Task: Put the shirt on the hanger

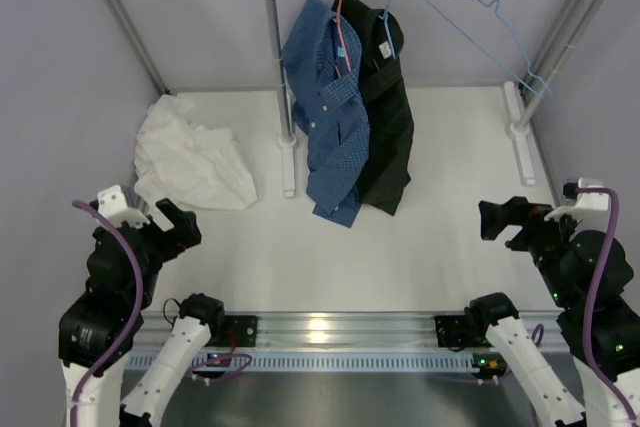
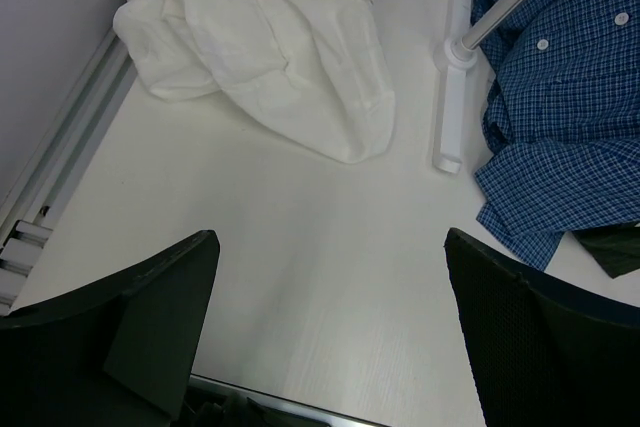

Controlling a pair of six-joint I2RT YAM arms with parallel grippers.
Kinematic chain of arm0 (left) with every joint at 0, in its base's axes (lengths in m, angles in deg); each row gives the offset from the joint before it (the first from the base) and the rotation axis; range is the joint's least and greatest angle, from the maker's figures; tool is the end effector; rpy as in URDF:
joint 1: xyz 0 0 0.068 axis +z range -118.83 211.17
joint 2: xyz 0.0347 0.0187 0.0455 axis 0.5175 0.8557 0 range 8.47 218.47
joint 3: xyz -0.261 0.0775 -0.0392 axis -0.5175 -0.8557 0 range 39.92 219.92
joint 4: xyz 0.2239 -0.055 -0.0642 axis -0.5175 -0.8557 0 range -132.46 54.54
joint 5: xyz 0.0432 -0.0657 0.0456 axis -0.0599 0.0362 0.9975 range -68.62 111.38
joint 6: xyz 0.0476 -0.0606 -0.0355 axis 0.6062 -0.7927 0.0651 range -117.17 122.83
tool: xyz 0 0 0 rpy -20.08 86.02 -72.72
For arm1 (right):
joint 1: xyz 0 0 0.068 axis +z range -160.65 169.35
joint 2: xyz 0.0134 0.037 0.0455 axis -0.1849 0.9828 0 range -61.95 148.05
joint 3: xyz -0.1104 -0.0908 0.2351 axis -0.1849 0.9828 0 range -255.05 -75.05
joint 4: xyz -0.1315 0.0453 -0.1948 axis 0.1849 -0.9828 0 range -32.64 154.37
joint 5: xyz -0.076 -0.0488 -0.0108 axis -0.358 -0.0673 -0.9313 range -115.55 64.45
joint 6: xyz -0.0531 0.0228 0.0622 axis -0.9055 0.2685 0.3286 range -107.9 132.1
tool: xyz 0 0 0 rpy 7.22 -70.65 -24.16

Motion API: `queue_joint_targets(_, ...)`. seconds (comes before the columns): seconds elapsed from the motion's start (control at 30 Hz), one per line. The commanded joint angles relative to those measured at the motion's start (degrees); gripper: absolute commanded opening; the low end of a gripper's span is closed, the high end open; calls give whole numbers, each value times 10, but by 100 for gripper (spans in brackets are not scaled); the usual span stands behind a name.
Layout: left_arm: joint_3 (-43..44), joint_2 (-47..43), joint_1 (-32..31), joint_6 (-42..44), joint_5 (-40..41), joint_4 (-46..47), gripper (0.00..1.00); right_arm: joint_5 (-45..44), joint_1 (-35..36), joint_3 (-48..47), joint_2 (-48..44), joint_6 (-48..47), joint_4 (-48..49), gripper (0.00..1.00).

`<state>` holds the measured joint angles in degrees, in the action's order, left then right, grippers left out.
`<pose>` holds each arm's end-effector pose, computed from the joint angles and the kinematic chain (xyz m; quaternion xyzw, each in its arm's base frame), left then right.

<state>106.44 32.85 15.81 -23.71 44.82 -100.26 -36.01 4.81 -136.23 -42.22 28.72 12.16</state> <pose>0.0394 0.0201 0.3616 -0.1915 0.8000 -0.0362 0.5674 0.0423 -0.0023 0.3675 0.0659 0.7664 0.1080 0.6297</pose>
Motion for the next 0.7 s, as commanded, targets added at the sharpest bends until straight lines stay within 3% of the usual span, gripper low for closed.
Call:
queue_joint_targets(0.0, -1, 16, 4, -21, 6, -3, 98, -10, -5, -3, 3, 5, -10, 99)
queue_joint_targets(0.13, -1, 59, 4, -39, -5, 18, 98, 6, -4, 5, 7, 17, 7, 100)
queue_joint_targets(0.3, -37, 159, 4, -138, 15, 103, 98, 34, -4, 32, 16, 42, 30, 100)
queue_joint_targets(0.47, -6, 384, 35, -181, 35, 226, 98, 81, -4, 52, 8, 57, 50, 99)
queue_joint_targets(0.57, 62, 533, 103, -184, -11, 259, 98, 121, -4, 63, -1, 65, 62, 99)
queue_joint_targets(0.67, 164, 662, 129, -180, 14, 265, 98, 142, -5, 70, -6, 65, 65, 99)
